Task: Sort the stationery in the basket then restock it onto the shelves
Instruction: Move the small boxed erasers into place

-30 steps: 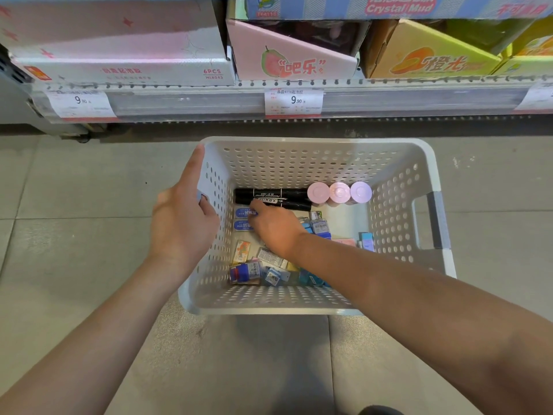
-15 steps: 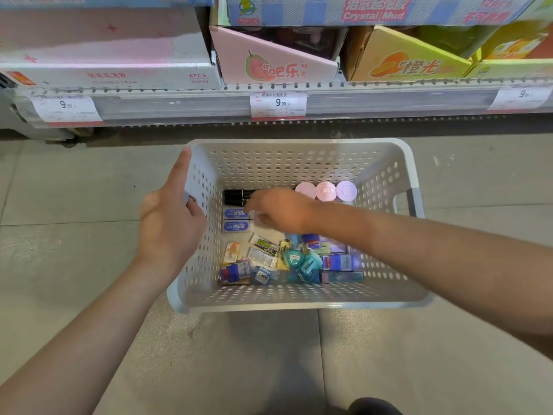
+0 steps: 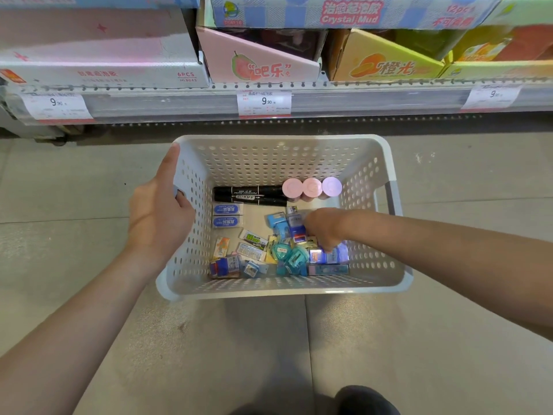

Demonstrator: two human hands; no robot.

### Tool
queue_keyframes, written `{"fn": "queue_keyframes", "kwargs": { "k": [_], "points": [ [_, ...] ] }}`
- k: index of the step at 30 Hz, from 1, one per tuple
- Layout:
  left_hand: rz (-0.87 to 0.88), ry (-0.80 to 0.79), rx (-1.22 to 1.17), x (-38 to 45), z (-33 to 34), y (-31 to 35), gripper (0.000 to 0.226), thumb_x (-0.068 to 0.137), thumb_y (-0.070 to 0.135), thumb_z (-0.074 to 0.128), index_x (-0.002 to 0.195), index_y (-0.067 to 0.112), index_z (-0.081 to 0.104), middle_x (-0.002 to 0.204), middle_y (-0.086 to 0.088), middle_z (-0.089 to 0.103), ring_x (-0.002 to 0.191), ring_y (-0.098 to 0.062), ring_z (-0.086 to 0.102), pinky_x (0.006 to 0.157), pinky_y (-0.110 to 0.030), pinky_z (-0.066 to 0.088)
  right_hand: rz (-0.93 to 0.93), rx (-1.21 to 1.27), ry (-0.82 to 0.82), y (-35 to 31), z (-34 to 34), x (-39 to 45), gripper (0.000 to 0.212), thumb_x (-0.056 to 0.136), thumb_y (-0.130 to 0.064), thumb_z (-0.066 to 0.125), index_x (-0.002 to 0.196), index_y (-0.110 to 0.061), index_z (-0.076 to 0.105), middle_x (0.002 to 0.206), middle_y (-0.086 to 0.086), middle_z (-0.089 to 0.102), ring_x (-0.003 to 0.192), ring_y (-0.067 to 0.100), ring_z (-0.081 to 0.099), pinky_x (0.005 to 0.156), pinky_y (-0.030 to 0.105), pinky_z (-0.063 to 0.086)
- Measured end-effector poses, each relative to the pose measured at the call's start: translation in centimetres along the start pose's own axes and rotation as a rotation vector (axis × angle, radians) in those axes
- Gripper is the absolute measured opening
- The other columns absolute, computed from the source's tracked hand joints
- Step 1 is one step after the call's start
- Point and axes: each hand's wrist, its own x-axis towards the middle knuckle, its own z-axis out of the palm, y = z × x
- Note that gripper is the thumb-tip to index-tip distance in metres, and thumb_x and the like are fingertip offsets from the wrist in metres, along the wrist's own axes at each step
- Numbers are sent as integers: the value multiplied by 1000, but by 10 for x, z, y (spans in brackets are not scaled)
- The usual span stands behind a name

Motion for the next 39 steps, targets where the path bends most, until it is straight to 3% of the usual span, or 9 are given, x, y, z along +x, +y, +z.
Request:
{"fn": "queue_keyframes", "kwargs": {
  "k": [8, 14, 19, 23, 26, 29, 33, 36, 39],
  "points": [
    [-6, -11, 23, 0, -1, 2, 72, 90, -4, 42, 152, 25, 21, 59, -8, 44, 51, -18, 40, 45, -30, 32, -16, 339, -39, 5, 9, 13, 45, 80, -26, 73, 113, -7, 48, 109, 8, 58, 94, 26, 58, 87, 34, 49],
    [-27, -15, 27, 1, 0, 2, 72, 91, -3, 42, 152, 28, 20, 62, -9, 46, 53, -21, 42, 51, -33, 37, -74, 252, 25, -3, 11, 16, 46, 90, -28, 61, 128, -3, 53, 123, 12, 57, 110, 27, 55, 88, 31, 43],
    [-23, -8, 34, 2, 0, 1, 71, 91, -2, 42, 151, 28, 21, 64, -8, 46, 54, -19, 42, 50, -31, 36, -95, 260, -26, -4, 3, 13, 36, 91, -20, 58, 124, -5, 58, 115, 11, 61, 91, 18, 47, 77, 25, 35],
    [-20, -13, 9, 1, 0, 0, 71, 91, -2, 42, 151, 29, 21, 63, -9, 46, 52, -19, 41, 48, -32, 35, -87, 361, -29, -1, 0, 13, 16, 93, -16, 52, 92, -7, 65, 82, 3, 58, 74, 16, 51, 69, 23, 41],
    [-19, -12, -2, 1, 0, 0, 72, 90, -2, 42, 151, 29, 21, 62, -9, 45, 51, -19, 40, 48, -33, 35, -63, 375, -69, 6, -7, 9, 28, 94, -17, 53, 67, -14, 52, 67, -2, 54, 58, 7, 50, 60, 19, 44],
    [-9, -14, -7, 1, 0, 0, 72, 90, -3, 42, 152, 27, 21, 62, -10, 46, 50, -19, 40, 46, -31, 34, 20, 77, -155, 10, -12, 11, 28, 96, -24, 51, 75, -7, 59, 76, 4, 56, 70, 18, 53, 64, 25, 42],
    [-3, -24, -22, 1, -1, -1, 72, 90, -3, 43, 152, 27, 20, 64, -16, 50, 50, -20, 41, 46, -33, 36, 80, -118, -215, 4, -13, -2, 30, 98, -16, 46, 118, -1, 61, 77, 1, 55, 80, 18, 51, 69, 27, 39],
    [-1, -25, -28, 1, 0, 0, 71, 90, -3, 43, 152, 26, 21, 65, -18, 51, 51, -21, 42, 47, -35, 38, 73, -28, -278, 2, -11, -4, 30, 98, -13, 45, 120, 5, 55, 65, 1, 53, 59, 15, 51, 68, 30, 46],
    [-5, -8, -12, 1, 0, 0, 71, 91, -2, 43, 152, 26, 21, 62, -13, 48, 51, -21, 41, 48, -34, 37, 97, -53, -249, 0, -12, -7, 21, 98, -9, 43, 102, 2, 61, 68, 5, 48, 63, 20, 49, 77, 31, 47]
  ]
}}
